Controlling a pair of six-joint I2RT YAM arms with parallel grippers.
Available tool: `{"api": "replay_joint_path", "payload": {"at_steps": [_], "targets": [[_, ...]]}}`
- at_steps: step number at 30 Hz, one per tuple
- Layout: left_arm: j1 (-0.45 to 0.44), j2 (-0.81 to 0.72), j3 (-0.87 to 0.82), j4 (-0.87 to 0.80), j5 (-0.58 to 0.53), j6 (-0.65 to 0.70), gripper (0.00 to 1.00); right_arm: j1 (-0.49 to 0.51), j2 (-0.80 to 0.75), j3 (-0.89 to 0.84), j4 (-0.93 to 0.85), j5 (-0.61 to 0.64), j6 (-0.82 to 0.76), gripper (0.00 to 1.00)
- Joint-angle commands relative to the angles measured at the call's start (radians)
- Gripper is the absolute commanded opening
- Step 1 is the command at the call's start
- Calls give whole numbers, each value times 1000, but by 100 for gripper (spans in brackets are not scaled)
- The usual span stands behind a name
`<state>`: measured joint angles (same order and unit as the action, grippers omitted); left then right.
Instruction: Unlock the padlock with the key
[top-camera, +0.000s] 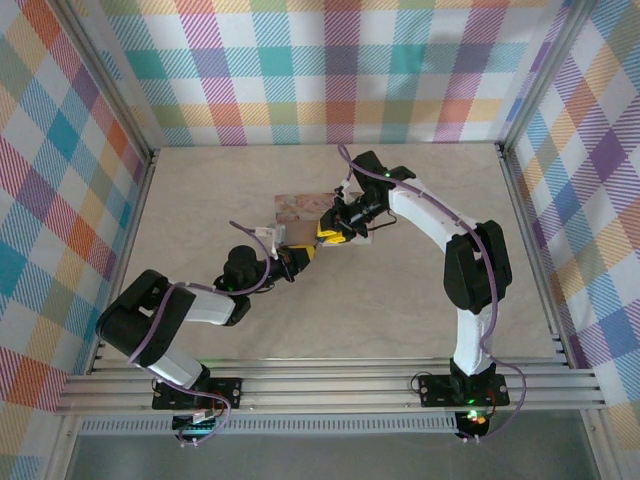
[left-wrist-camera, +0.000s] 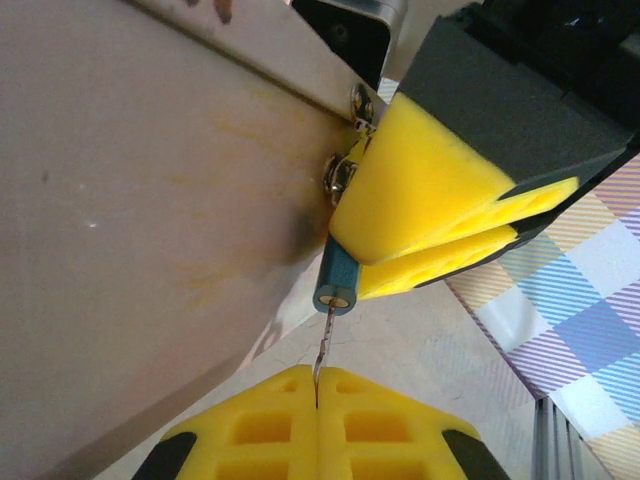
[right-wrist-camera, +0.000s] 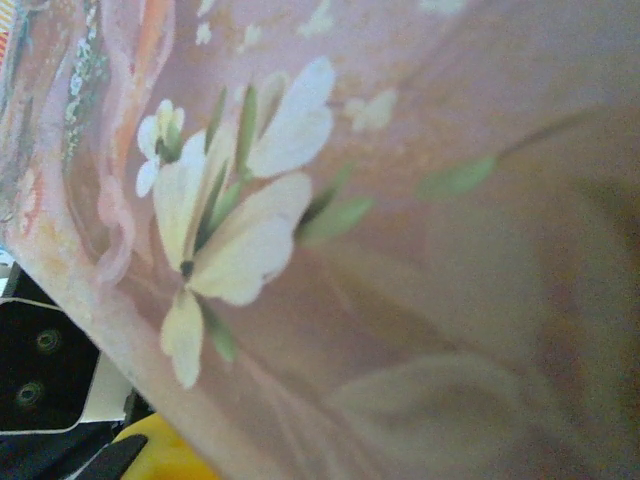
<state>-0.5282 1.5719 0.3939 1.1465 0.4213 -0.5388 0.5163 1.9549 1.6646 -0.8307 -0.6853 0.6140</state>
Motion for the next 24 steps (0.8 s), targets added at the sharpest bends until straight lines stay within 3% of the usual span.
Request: {"api": "replay_joint_path", "payload": {"at_steps": [1, 18, 24], "targets": [[-6, 31, 35, 86, 1, -9, 0, 5, -11, 26, -13, -98, -4, 0], [-7, 30, 123, -2, 44, -23, 0, 8, 17, 81, -121, -72, -68, 0], [-6, 73, 134, 70, 48, -93, 0, 8, 7, 71, -109, -70, -73, 0]]}}
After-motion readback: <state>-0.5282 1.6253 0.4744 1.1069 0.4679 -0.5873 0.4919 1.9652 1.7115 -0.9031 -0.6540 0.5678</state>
